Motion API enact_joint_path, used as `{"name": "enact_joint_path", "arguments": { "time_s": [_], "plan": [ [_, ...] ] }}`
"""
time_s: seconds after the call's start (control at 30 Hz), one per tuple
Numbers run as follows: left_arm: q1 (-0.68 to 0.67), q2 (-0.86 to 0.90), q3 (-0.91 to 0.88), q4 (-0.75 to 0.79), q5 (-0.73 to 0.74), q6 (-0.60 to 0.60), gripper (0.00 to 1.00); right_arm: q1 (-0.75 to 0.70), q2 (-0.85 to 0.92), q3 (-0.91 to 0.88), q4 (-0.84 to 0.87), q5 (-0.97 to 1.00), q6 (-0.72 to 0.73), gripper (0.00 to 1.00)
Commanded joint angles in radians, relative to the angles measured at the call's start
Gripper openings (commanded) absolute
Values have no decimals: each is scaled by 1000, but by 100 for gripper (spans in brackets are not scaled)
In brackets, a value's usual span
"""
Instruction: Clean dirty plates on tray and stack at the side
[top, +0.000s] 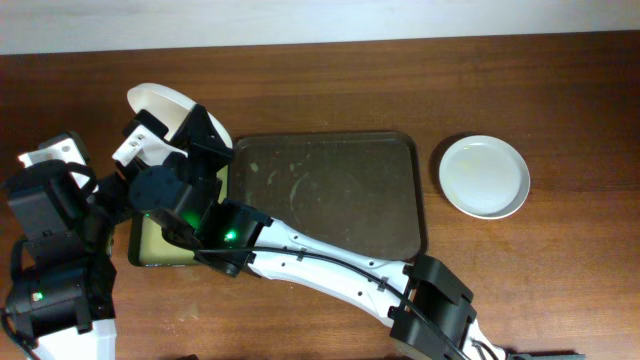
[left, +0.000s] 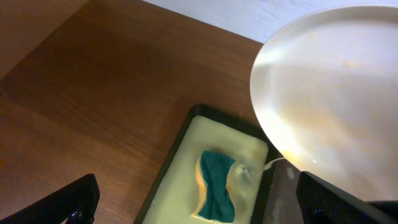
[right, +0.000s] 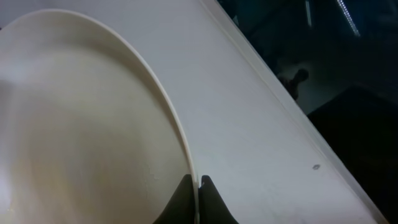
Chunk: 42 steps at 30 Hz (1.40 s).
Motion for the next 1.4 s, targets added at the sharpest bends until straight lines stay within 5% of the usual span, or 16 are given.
{"name": "enact_joint_path", "arguments": {
  "time_s": [0.0, 0.1, 0.13, 0.2, 0.37, 0.53, 0.7, 0.8, 0.97, 1.0, 1.03, 1.07, 1.1, 1.33, 1.37],
  "plan": [
    [-5, -3, 5, 10, 34, 5, 99, 31, -31, 17, -12, -2, -16, 4],
    [-5, -3, 5, 10, 35, 5, 99, -21, -31, 17, -344, -91, 552, 4],
    [-5, -3, 5, 10, 34, 5, 100, -62, -31, 17, -514, -287, 789, 4],
    [-5, -3, 5, 10, 34, 5, 100, -167, -31, 17, -655, -707, 1022, 4],
    [-5, -2, 5, 10, 35, 5, 99, -541, -65, 17, -819, -1494, 1050, 4],
    [-5, -3, 5, 10, 34, 5, 99, -1097, -69, 17, -1314, -1503, 920, 4],
    [-5, -3, 5, 10, 34, 5, 99, -1624, -69, 17, -1548, -1426, 794, 4],
    [-5, -3, 5, 10, 34, 5, 99, -1771, -68, -17, -1605, -1413, 794, 4],
    [-5, -3, 5, 10, 34, 5, 99, -1736, -68, -125, -1575, -1389, 768, 4],
    [-5, -3, 5, 10, 34, 5, 100, -1728, -68, -127, -1571, -1390, 767, 12],
    [-5, -3, 5, 10, 34, 5, 99, -1720, -68, -127, -1561, -1390, 768, 48],
    [-5, -3, 5, 10, 34, 5, 99, -1711, -68, -127, -1547, -1390, 768, 70],
    [-5, -3, 5, 10, 34, 5, 99, -1702, -68, -127, -1541, -1390, 767, 81],
    [-5, -3, 5, 10, 34, 5, 99, -1428, -68, -128, -1664, -1386, 675, 86],
    [-5, -3, 5, 10, 35, 5, 100, -1382, -68, -128, -1670, -1372, 671, 95]
  ]
}}
